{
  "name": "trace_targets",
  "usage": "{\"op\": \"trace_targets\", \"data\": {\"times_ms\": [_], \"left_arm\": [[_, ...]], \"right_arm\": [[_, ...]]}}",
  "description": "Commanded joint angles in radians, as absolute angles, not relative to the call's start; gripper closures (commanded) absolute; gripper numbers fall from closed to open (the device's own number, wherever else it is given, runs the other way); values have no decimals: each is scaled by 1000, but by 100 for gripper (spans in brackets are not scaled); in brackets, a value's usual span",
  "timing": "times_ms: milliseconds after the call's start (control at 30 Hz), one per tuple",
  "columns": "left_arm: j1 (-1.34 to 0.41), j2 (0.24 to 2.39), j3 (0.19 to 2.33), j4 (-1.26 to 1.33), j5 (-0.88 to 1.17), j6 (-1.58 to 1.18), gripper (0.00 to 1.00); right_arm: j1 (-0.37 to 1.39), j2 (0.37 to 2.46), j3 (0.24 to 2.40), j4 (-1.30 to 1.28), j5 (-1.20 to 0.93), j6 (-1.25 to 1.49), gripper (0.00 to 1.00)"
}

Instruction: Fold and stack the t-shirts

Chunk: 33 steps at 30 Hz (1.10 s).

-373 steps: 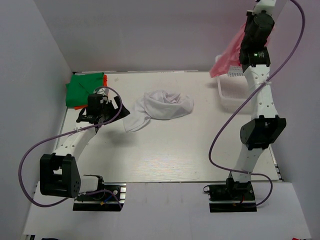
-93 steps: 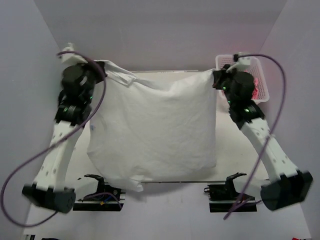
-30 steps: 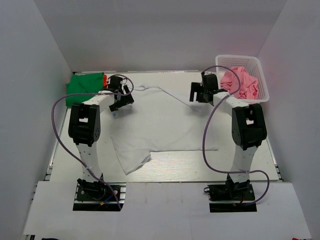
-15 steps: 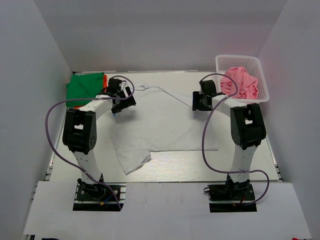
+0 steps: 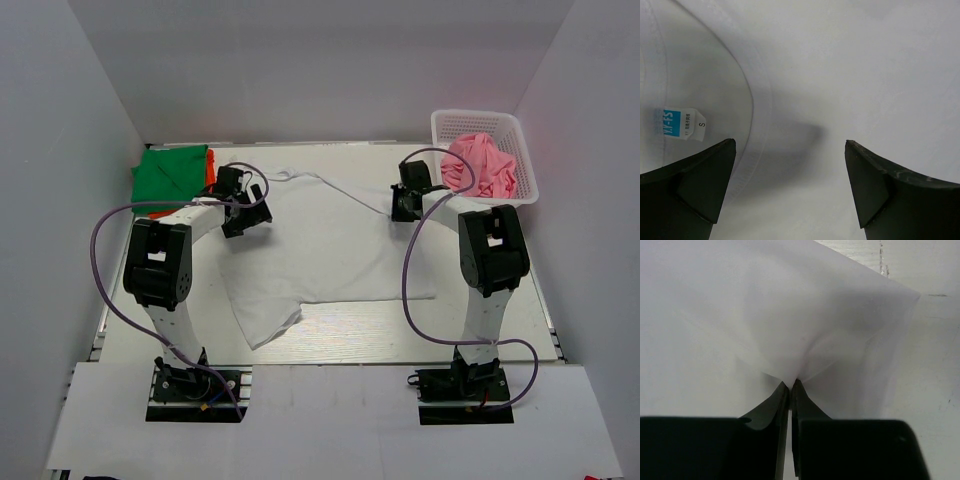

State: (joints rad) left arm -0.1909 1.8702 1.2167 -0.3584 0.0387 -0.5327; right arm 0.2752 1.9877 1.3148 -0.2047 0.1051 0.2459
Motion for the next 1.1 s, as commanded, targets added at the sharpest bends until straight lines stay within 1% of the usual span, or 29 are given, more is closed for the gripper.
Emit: {"op": "trace_targets", "data": {"times_ms": [0, 100, 200, 367, 433, 500, 600, 800, 900, 1000, 1033, 1067], "left_arm": [[-192, 1847, 1203, -351, 31, -538, 0], [-192, 1859, 1203, -371, 11, -538, 0], [-192, 1868, 1203, -380, -12, -538, 0], [-192, 1868, 1194, -380, -21, -538, 0], [-192, 1878, 1193, -380, -21, -538, 0], [-192, 1878, 1193, -380, -21, -529, 0], [-192, 1878, 1193, -380, -21, -529, 0], [-192, 1868, 1193, -380, -21, -529, 0], [-192, 1868, 1193, -380, -21, -520, 0], [-192, 1879, 1207, -380, -31, -520, 0], [-192, 1879, 1207, -380, -31, -520, 0], [-192, 1891, 1221, -391, -31, -509, 0]], "right_arm": [[278, 1950, 1357, -166, 132, 261, 93], [275, 1960, 1393, -202, 150, 264, 90], [275, 1971, 1423, -235, 173, 265, 90], [273, 1974, 1447, -278, 193, 259, 75], [275, 1977, 1445, -278, 192, 256, 73], [273, 1977, 1447, -281, 192, 258, 86], [275, 1990, 1457, -270, 181, 250, 100], [275, 2006, 1477, -229, 178, 233, 100], [270, 2032, 1538, -210, 224, 239, 100], [267, 2095, 1638, -186, 282, 235, 100], [261, 2115, 1735, -186, 304, 232, 100], [261, 2188, 1774, -186, 393, 245, 100]]}}
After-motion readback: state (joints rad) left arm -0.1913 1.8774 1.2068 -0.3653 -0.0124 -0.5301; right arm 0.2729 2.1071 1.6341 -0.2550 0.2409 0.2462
